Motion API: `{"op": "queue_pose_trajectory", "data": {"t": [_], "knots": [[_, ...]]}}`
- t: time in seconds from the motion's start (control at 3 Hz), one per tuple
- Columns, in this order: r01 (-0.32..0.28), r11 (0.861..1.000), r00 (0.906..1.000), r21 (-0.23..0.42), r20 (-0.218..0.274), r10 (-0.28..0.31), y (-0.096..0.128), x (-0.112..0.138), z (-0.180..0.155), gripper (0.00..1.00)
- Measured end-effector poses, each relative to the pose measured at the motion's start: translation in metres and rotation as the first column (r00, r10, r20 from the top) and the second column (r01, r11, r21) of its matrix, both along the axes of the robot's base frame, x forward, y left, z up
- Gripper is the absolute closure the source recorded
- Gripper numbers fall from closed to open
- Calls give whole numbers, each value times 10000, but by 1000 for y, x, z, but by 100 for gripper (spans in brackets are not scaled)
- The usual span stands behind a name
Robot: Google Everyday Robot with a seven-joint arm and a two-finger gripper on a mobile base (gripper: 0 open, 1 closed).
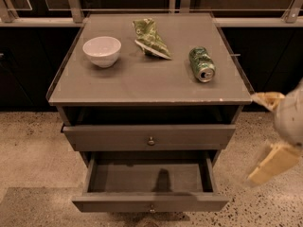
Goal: Close middle drawer
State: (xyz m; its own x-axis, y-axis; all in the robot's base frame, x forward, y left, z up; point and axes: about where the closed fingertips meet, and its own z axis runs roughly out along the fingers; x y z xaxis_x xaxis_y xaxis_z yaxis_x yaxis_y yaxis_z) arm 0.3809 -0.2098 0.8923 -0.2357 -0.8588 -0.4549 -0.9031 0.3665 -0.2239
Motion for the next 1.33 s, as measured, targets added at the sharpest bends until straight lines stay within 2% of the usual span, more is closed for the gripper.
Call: {"op": "queue_pose_trajectory", "data": {"t": [0.33,0.67,1.0,1.33], "knots": [[395,9819,9984,1851,-462,-314,16,-13,-89,0],[980,9441,9848,3147,-1671,-465,34,-31,-209,0],[1625,9072,9581,3880,-2819,-510,44,-53,-303,0],[2123,8825,9293,4196,-3660,-495,51,-68,-361,0]]}}
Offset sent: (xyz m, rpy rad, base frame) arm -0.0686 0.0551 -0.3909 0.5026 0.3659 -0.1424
